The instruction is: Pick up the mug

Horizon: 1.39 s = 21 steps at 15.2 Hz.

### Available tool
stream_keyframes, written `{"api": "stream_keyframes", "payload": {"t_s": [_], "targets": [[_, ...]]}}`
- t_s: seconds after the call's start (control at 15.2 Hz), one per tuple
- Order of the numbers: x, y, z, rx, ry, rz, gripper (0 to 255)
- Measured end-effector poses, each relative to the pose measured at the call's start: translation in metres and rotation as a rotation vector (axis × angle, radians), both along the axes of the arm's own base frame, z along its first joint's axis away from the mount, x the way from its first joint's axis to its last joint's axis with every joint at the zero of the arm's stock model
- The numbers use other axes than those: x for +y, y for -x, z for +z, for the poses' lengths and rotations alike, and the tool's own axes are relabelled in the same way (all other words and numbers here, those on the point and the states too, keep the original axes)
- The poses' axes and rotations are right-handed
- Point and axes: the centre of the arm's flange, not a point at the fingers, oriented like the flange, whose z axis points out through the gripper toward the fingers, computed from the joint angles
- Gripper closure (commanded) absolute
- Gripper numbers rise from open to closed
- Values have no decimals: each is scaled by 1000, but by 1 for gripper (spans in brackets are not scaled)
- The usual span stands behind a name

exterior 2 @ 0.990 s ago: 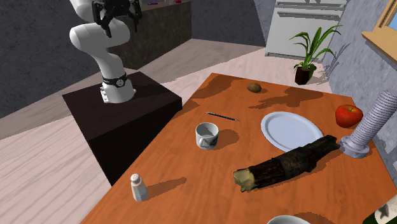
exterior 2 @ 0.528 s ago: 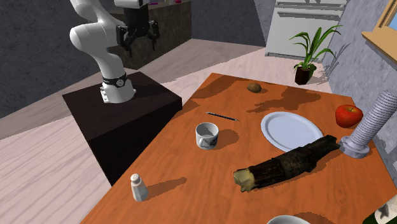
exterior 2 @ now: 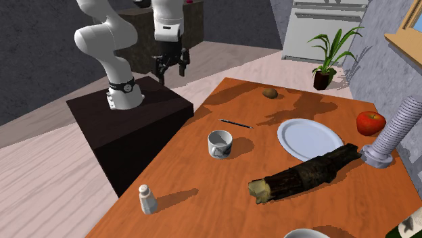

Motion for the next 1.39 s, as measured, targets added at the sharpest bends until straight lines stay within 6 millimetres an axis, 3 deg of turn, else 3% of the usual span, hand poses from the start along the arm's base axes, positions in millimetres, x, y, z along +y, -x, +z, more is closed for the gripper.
{"api": "stream_keyframes", "payload": {"t_s": [1.39], "targets": [[131,-123,-204,-89,25,119,0]]}}
